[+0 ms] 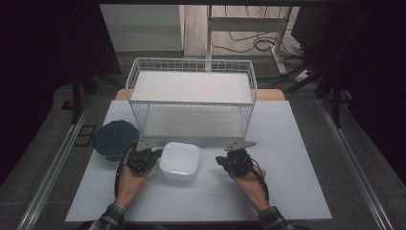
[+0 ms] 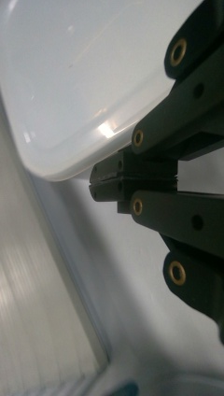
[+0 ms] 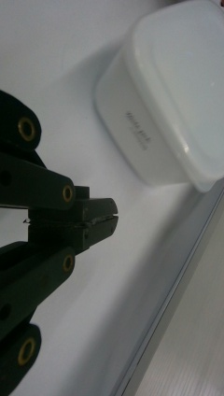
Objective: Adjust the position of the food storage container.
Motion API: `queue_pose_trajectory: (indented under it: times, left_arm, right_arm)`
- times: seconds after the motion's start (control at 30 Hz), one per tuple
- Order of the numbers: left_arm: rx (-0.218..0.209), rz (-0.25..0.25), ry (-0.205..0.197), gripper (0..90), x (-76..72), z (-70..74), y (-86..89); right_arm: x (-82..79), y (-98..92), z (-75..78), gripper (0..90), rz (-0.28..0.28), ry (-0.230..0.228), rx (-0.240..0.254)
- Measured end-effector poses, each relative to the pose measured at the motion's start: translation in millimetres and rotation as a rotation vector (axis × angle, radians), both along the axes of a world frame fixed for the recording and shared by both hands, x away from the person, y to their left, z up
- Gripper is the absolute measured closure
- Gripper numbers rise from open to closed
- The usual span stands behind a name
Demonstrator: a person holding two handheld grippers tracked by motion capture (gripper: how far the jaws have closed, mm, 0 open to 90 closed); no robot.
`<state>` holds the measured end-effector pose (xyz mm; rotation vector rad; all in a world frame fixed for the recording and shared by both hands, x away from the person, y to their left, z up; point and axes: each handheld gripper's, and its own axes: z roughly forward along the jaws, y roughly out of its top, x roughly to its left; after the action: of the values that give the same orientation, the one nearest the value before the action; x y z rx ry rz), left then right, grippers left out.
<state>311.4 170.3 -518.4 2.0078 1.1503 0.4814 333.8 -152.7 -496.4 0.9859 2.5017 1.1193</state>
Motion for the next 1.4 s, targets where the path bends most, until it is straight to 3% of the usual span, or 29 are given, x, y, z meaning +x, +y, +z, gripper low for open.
queue_pose_trajectory:
  times: [0.2,0.33,0.57,0.6,0.63,0.67,0.77,0.83,0.9,0.93,0.97,1.0,1.03,1.07,1.1,1.13,1.2,1.27,1.37,1.4]
  left_arm:
    - [0.016,-0.064,0.013,90.0,-7.3,-0.2,-18.2]
    - [0.001,-0.096,0.018,90.0,-12.3,0.7,-27.7]
    - [-0.012,-0.144,0.024,90.0,-17.3,1.4,-46.2]
    - [-0.008,-0.165,0.021,90.0,-17.6,1.7,-54.0]
    - [-0.008,-0.165,0.021,90.0,-17.6,1.7,-54.0]
    - [-0.021,-0.192,0.027,90.0,-17.8,1.2,-61.6]
    - [-0.022,-0.208,0.033,90.0,-19.3,2.0,-66.6]
    - [-0.004,-0.177,0.003,89.6,-23.1,10.2,-55.0]
    - [-0.006,-0.154,-0.011,85.4,-24.3,13.3,-47.0]
    - [-0.037,-0.111,-0.018,82.4,-27.4,18.3,-27.0]
    - [-0.037,-0.111,-0.018,79.3,-27.4,18.3,-27.0]
    - [-0.059,-0.096,-0.018,79.3,-29.6,19.9,-16.4]
    - [-0.078,-0.086,-0.019,73.6,-32.0,20.9,-6.4]
    - [-0.094,-0.06,-0.027,55.0,-37.0,20.7,9.7]
    - [-0.094,-0.06,-0.027,48.5,-37.0,20.7,9.7]
    - [-0.094,-0.052,-0.029,48.5,-39.3,20.3,16.7]
    - [-0.097,-0.05,-0.04,38.1,-41.2,19.8,27.4]
    - [-0.091,-0.033,-0.052,34.5,-41.7,21.1,34.2]
    - [-0.104,-0.026,-0.063,33.0,-40.1,24.1,40.1]
    - [-0.103,-0.034,-0.075,32.8,-39.5,25.9,41.6]
  right_arm:
    - [1.9,7.2,-2.9,89.4,0.0,0.012,0.011]
    - [0.8,5.1,-4.3,89.2,-0.005,0.026,0.023]
    - [-2.3,-6.3,-1.7,89.2,-0.04,0.021,-0.011]
    - [-2.2,-15.5,3.9,89.3,-0.077,-0.019,-0.045]
    - [-2.2,-15.5,3.9,89.3,-0.077,-0.019,-0.045]
    - [-2.3,-26.1,13.2,89.4,-0.105,-0.044,-0.023]
    - [-5.4,-31.3,25.2,89.3,-0.115,-0.075,0.003]
    - [-10.3,-20.9,39.5,89.1,-0.075,-0.072,0.07]
    - [-11.8,0.0,42.4,89.2,-0.012,-0.05,0.074]
    - [-11.9,13.7,42.4,89.2,0.025,-0.04,0.061]
    - [-11.9,13.7,42.4,89.2,0.025,-0.04,0.061]
    - [-11.8,28.2,42.0,89.1,0.058,-0.034,0.045]
    - [-11.6,42.9,41.2,89.1,0.09,-0.03,0.03]
    - [-11.3,70.7,38.2,89.0,0.14,-0.027,-0.003]
    - [-11.3,70.7,38.2,89.0,0.14,-0.027,-0.003]
    - [-10.9,83.4,35.3,88.9,0.159,-0.031,-0.027]
    - [-10.4,103.8,27.2,88.8,0.185,-0.034,-0.081]
    - [-8.9,115.8,17.9,89.4,0.197,-0.035,-0.148]
    - [-6.5,117.5,15.3,89.6,0.192,-0.019,-0.159]
    - [-7.6,112.6,16.7,89.6,0.178,-0.054,-0.223]
